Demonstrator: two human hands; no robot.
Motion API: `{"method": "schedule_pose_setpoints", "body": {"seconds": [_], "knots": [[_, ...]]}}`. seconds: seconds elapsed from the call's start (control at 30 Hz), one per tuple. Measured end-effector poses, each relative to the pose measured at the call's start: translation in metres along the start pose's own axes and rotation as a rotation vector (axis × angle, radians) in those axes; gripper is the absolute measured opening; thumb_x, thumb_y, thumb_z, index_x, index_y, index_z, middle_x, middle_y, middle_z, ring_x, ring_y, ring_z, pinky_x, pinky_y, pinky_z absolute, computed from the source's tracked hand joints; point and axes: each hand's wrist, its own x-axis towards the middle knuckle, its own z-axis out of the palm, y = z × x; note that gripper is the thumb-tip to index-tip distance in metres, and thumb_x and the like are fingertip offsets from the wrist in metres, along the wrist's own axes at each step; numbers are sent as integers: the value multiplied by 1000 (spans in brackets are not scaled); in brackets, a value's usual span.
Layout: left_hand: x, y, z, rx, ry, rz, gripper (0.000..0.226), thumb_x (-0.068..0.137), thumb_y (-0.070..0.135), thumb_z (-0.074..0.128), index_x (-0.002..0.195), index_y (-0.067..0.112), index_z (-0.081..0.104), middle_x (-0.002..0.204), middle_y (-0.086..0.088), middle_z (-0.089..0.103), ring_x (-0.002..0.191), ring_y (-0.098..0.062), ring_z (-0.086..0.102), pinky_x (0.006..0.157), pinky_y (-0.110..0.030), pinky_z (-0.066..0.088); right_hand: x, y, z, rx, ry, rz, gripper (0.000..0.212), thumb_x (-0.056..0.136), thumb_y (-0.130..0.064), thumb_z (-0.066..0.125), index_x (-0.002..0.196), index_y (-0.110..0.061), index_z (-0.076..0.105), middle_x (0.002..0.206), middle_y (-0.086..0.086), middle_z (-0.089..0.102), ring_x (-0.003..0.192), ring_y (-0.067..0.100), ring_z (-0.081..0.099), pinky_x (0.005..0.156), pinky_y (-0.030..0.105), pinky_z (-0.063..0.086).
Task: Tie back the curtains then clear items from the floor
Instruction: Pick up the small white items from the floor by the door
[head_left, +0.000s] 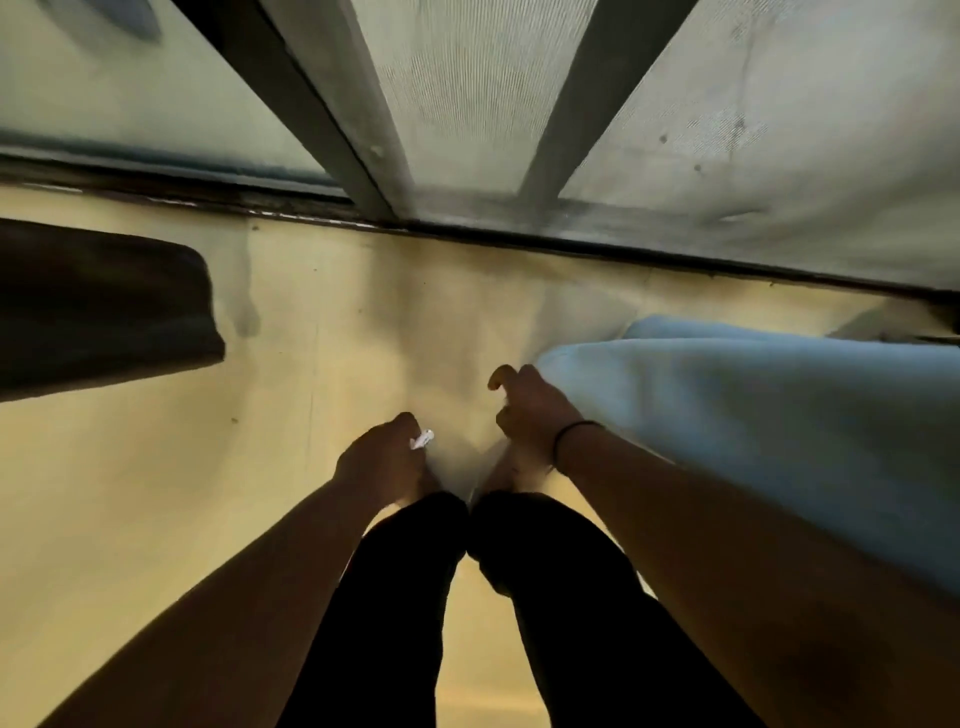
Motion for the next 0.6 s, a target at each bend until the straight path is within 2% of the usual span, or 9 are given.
{"method": "schedule_pose_setpoints", "body": {"seconds": [0.07,0.17,0.23,0.33,0.47,0.53,0.6], "knots": [[-41,14,-28,-27,10,-17,21,94,32,46,109,19,54,106,-10,67,102,-30,61,76,-30,42,-43,-20,-13,-130,-56,-44,45,88,-8,45,133,-13,42,125,18,42,107,39,54,90,41,45],[-102,29,-58,-12,2,-35,40,94,29,47,133,19,44,124,-12,59,117,-30,54,91,-32,41,-99,-43,-31,-272,-87,-73,39,92,-6,40,131,-6,44,128,20,37,109,40,54,90,43,45],[-141,36,-69,-1,21,-3,37,92,29,47,129,23,45,120,-10,58,113,-29,55,90,-31,42,-133,-57,-40,-289,-47,-86,37,92,-3,37,127,-5,48,127,19,39,107,38,55,90,41,46],[-191,51,-76,-28,45,57,29,92,27,49,121,23,48,104,-7,59,91,-25,54,74,-27,37,-176,-66,-49,-227,10,-88,37,92,-5,40,127,-10,53,127,14,46,112,34,54,94,37,46],[-247,74,-69,-65,132,163,26,91,21,51,116,17,53,70,5,50,69,-19,46,63,-30,34,-238,-55,-52,-219,78,-133,35,91,-8,43,123,-18,56,125,8,51,116,27,52,96,32,41],[-274,92,-61,-94,142,178,24,91,19,52,114,15,53,69,1,53,63,-19,45,61,-31,38,-271,-41,-50,-210,107,-156,35,90,-8,45,122,-18,56,125,8,51,117,26,52,97,30,39],[-303,112,-52,-126,148,183,23,90,18,54,113,18,54,81,-5,60,67,-20,50,61,-27,40,-305,-27,-47,-159,154,-163,34,89,-9,48,120,-18,58,126,8,52,120,24,50,99,28,37]]}}
